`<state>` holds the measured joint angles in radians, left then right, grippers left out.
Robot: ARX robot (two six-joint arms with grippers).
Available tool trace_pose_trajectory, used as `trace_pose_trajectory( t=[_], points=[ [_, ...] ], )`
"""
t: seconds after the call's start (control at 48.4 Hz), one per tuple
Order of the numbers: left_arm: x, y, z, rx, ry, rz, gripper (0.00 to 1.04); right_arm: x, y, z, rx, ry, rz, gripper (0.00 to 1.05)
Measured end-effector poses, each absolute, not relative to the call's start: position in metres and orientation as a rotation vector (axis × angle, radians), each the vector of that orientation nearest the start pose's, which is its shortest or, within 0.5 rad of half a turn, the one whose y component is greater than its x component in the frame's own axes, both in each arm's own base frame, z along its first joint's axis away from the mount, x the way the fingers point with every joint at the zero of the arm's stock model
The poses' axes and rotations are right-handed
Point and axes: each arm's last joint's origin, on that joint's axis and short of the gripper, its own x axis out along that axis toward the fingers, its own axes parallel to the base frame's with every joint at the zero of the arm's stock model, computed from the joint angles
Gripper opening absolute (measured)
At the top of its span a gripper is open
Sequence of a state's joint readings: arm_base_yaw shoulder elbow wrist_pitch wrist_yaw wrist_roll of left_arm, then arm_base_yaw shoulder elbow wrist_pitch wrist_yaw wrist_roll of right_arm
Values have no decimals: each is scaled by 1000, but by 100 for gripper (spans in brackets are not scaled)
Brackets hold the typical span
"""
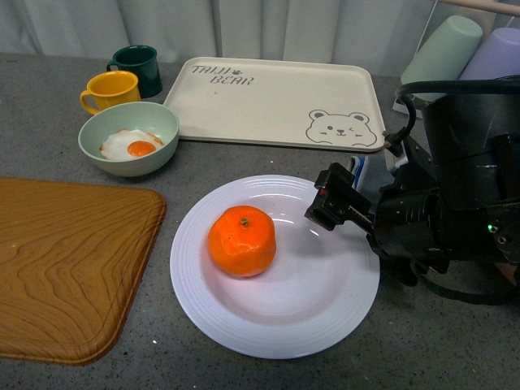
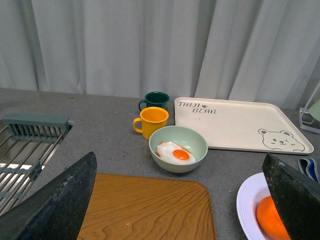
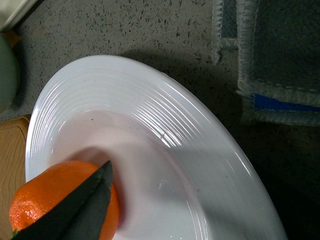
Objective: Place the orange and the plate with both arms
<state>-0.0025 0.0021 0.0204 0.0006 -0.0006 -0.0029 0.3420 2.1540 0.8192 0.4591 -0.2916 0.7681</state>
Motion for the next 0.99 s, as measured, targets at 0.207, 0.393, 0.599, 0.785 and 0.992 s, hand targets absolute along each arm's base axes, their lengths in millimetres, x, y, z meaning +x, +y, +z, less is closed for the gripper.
trace_pose_trajectory(
  t=[0.207,0.393,0.599,0.785,0.992],
  points=[
    [97,0,170,-3,-19,-2,98,328,123,20,676,1129,200,33],
    [97,0,170,-3,-19,-2,98,327,124,22,699,1143,234,13],
    [97,0,170,-3,-19,-2,98,326,126,34,707,1044,294,6],
    [97,0,170,-3,-19,-2,98,327,123,39,723,961,314,4],
    [97,0,170,-3,-19,-2,98,336,116,45,735,876,296,4]
  ],
)
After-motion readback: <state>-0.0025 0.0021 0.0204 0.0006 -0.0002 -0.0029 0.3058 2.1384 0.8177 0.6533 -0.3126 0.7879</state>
